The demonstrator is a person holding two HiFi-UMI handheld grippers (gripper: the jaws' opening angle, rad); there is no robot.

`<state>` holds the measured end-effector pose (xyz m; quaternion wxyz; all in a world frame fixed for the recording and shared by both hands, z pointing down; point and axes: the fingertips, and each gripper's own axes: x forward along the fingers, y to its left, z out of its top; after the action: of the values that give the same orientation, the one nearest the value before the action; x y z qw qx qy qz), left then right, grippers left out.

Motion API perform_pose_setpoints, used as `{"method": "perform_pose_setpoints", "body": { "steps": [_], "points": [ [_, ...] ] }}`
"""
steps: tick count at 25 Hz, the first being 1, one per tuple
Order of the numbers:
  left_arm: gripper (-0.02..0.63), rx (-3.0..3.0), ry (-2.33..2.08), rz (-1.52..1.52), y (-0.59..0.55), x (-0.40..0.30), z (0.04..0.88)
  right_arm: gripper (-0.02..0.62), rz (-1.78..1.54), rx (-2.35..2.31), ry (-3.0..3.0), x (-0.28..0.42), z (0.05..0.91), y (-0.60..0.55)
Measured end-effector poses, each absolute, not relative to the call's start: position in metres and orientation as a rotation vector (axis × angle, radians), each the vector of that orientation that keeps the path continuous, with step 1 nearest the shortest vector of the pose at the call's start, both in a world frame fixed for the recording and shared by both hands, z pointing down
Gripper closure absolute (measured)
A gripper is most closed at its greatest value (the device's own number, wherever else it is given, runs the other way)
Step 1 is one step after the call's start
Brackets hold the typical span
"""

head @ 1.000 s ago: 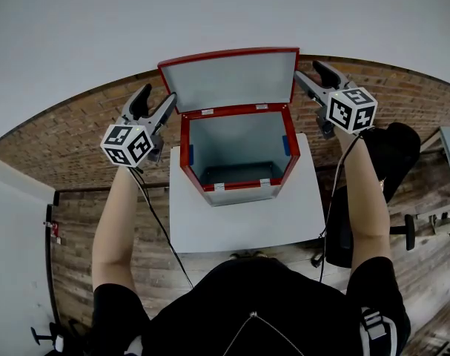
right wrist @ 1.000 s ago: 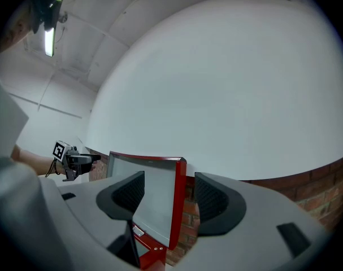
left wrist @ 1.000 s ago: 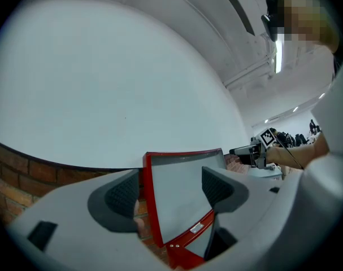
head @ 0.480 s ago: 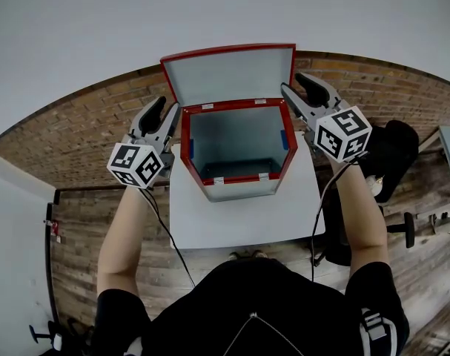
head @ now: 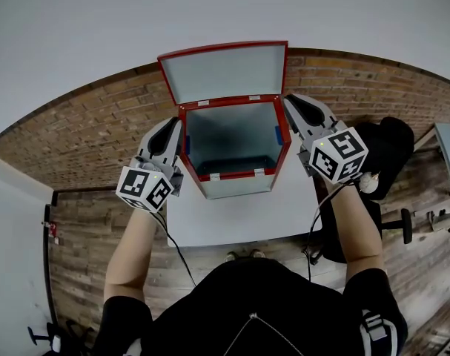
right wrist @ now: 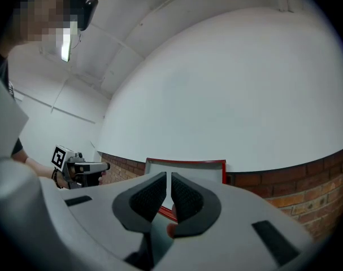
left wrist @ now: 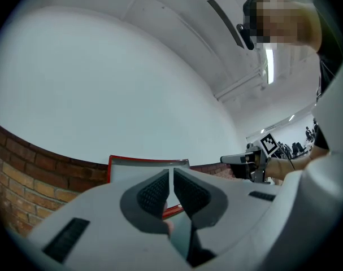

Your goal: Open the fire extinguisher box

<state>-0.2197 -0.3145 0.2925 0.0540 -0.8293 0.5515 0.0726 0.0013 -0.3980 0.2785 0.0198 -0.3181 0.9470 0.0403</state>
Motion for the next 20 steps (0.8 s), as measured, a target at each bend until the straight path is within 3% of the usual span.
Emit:
{"method": "perform_pose_setpoints", "body": {
  "steps": [20],
  "points": [
    [0.557,-2.667,1.679,0.203,-0.256,-0.170,0.381,0.575,-0.113,-0.917,2.977,-0.002,0.368,-0.331]
  ]
}}
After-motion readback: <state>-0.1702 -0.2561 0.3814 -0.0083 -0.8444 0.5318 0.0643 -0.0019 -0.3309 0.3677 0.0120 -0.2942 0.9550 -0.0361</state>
